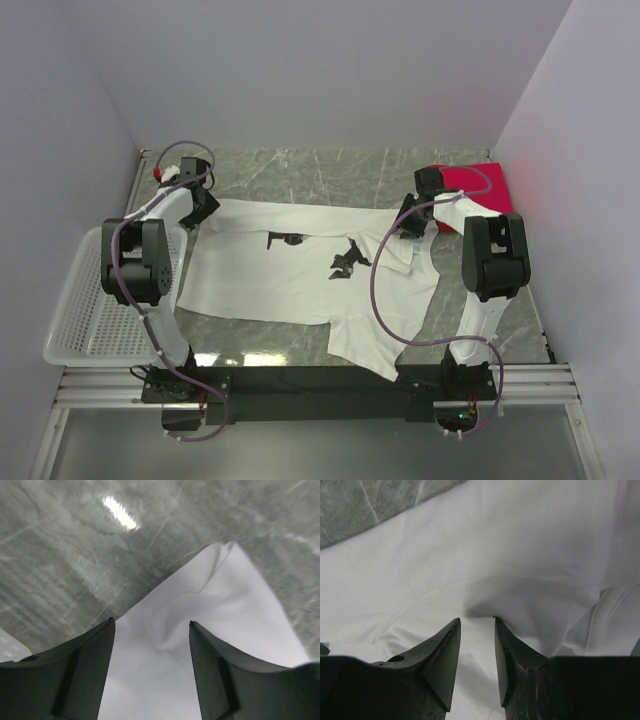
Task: Fold and stack the t-shirts
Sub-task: Fold the tshirt
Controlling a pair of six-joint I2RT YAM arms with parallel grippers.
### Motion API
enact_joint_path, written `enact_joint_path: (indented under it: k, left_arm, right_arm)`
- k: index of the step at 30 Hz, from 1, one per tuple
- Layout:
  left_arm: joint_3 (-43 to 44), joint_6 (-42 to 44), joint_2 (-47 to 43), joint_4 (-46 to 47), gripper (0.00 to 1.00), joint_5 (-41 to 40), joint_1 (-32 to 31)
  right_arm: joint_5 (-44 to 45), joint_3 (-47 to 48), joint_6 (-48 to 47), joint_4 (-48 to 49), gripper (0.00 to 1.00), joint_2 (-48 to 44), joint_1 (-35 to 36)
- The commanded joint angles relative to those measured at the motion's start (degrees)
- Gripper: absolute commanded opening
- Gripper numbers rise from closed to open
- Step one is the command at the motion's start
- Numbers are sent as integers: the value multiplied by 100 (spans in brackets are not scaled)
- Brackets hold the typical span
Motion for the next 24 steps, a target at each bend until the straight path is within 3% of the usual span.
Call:
enact_joint_path:
  k: [1, 6, 13, 24]
  left_arm:
    - [510, 423, -296, 233, 67, 83, 46]
    - [1327, 872, 423, 14, 59, 269, 46]
    - [1707, 1013, 961, -49, 42, 453, 46]
    - [1882, 1119, 1366, -13, 36, 612, 46]
  right_arm:
    - [140, 145, -106, 23, 41, -323, -64]
    - [69, 285, -45, 67, 41, -192, -99]
    - [43, 330, -9, 102, 41, 2, -178]
    - [-27, 277, 35, 146, 40, 213, -231]
